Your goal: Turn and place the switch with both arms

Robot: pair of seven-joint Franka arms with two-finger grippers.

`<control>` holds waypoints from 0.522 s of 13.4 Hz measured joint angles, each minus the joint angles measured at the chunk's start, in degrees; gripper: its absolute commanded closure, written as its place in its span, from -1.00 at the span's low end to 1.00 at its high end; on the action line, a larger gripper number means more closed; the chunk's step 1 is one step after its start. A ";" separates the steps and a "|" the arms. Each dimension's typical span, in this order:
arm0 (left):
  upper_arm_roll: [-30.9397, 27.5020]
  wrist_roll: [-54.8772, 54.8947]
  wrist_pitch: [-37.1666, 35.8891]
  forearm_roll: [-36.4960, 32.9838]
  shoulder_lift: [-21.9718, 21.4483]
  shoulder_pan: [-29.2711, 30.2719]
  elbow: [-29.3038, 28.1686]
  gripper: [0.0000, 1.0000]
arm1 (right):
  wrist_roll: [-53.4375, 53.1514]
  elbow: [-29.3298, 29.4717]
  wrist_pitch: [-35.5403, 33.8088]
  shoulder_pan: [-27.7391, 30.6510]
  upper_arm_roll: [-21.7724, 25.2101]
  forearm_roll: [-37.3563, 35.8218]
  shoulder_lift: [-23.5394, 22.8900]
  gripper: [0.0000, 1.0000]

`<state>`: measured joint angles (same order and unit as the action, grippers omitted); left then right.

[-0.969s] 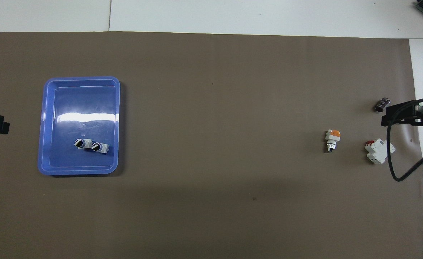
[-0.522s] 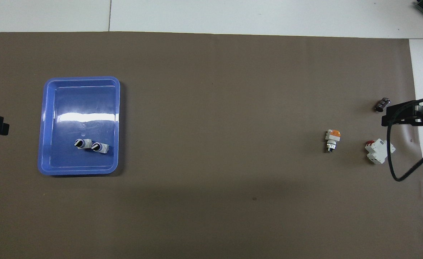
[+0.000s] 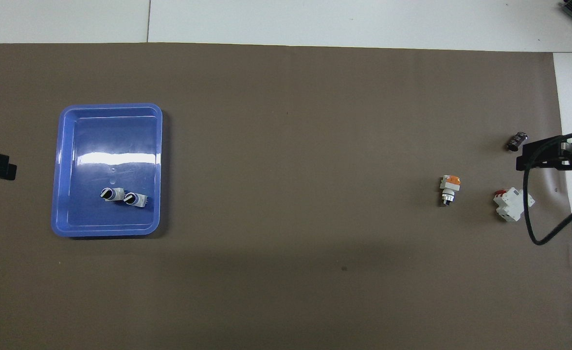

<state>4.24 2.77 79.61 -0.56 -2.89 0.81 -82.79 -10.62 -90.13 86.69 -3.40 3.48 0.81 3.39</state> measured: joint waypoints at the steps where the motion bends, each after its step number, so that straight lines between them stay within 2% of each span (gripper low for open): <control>1: -1.20 0.00 -0.02 0.00 0.00 -1.51 0.00 -1.00 | 0.00 0.00 0.00 0.00 0.00 0.00 0.00 -1.00; 3: -4.29 0.22 -0.39 0.00 -0.03 -4.62 0.01 -1.00 | 0.00 0.00 0.00 0.01 0.02 0.00 0.00 -1.00; 7: -5.32 1.27 -1.32 0.00 -0.03 -5.23 0.01 -1.00 | 0.00 0.00 0.00 0.01 0.02 0.00 0.00 -1.00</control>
<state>-1.08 4.03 78.29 -0.56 -2.92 -4.42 -82.78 -10.62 -90.13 86.69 -3.39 3.51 0.81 3.39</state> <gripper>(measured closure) 0.000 0.000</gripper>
